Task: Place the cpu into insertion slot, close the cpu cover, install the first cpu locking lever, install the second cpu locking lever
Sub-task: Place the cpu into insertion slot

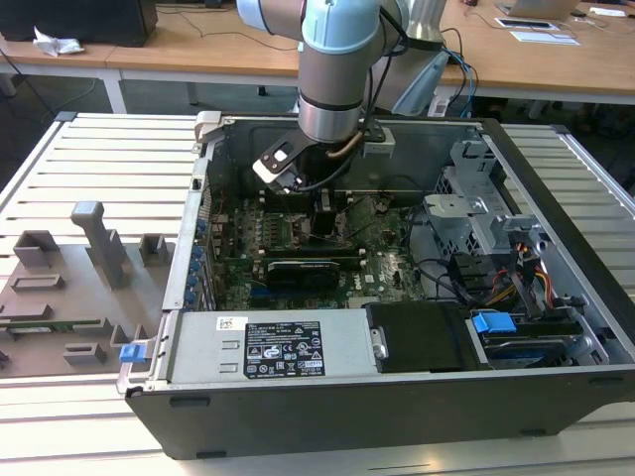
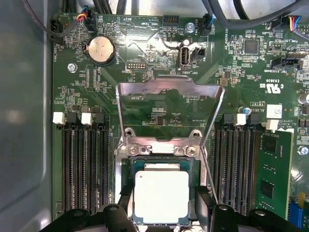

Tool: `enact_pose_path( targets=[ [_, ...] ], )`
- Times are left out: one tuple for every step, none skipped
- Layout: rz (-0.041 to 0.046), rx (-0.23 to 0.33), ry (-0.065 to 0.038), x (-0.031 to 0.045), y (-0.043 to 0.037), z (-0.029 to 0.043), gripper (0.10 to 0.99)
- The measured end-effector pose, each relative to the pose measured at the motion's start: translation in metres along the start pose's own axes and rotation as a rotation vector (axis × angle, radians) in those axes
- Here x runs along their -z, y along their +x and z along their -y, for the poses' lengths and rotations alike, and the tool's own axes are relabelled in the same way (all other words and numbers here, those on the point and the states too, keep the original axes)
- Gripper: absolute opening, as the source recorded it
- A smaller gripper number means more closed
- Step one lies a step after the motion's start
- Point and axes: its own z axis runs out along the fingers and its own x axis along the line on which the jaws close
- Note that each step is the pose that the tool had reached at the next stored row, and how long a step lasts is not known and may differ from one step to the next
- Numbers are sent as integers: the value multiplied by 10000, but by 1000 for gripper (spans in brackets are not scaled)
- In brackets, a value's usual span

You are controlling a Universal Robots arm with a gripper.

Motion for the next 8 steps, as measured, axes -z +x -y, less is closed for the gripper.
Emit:
enact_pose_path(
  targets=[
    [-11, -22, 1, 0, 0, 0, 616],
    [-29, -30, 0, 1, 0, 0, 616],
    [-29, -30, 2, 8, -1, 0, 616],
    [-28, -30, 2, 17, -2, 1, 616],
    [-36, -29, 2, 64, -2, 1, 616],
    [-90, -28, 1, 95, 0, 2, 616],
    [-142, -27, 0, 120, 9, 2, 600],
    [-151, -25, -1, 160, 12, 3, 533]
  ],
)
